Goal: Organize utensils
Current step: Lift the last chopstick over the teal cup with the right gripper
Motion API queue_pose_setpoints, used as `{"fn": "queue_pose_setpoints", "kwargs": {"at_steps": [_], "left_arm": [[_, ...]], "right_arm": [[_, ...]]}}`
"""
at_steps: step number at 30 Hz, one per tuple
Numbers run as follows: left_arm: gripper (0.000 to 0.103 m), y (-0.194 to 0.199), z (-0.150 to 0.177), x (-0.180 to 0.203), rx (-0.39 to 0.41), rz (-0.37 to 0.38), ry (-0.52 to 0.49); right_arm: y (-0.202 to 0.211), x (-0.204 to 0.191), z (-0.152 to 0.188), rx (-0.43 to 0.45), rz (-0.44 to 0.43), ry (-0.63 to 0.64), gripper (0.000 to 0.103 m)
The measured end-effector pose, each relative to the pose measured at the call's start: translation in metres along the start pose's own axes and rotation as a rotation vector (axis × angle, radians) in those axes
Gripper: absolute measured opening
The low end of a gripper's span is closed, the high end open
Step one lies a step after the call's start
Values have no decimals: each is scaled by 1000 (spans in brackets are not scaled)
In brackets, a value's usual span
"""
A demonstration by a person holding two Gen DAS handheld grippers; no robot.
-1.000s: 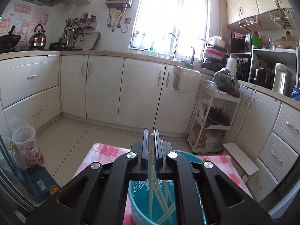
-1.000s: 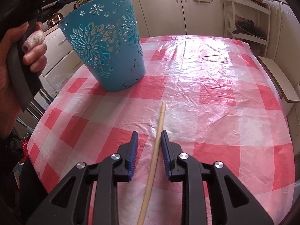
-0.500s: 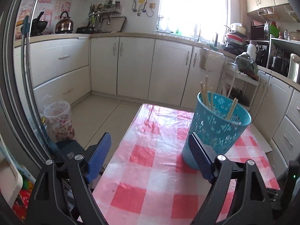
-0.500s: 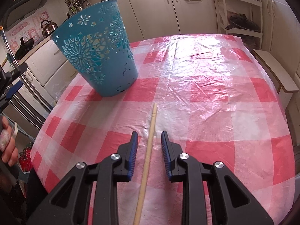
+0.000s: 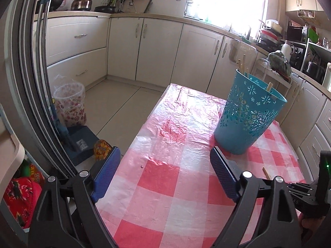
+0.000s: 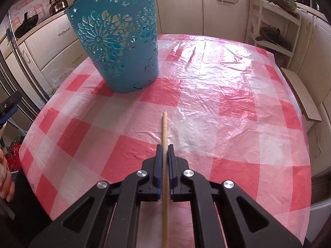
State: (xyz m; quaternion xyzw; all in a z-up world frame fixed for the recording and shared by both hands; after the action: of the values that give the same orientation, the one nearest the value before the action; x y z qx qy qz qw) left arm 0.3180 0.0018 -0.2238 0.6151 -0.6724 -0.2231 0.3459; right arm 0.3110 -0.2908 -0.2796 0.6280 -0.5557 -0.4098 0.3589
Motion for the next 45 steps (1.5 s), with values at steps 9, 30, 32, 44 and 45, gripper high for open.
{"fn": "queue_pose_setpoints", "kwargs": {"at_steps": [9, 30, 32, 44, 45], "left_arm": [[85, -8, 7, -1, -24, 5, 5], [85, -13, 14, 16, -61, 14, -13], [85, -10, 14, 16, -57, 19, -12], [87, 2, 6, 11, -23, 47, 10], [87, 2, 6, 9, -24, 48, 16]], "right_arm": [[0, -5, 3, 19, 23, -4, 6], [127, -2, -81, 496, -476, -159, 6], [133, -7, -100, 540, -478, -158, 6], [122, -19, -185, 711, -380, -204, 6], [117, -21, -189, 698, -370, -201, 6]]}}
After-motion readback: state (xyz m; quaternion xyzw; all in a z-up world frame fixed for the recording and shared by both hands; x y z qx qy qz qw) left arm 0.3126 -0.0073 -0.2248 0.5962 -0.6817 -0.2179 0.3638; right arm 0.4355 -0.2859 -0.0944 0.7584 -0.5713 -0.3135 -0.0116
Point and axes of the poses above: each gripper's, at about its wrist camera, not at the fingertips, and y roughly against the way its jaws point, x to its right, z to its underside, the point moved 1 cm from there along -y, roughly the way its jaws point, and after that the axes turned 11 degrees about -x, right-handed, at the moved point
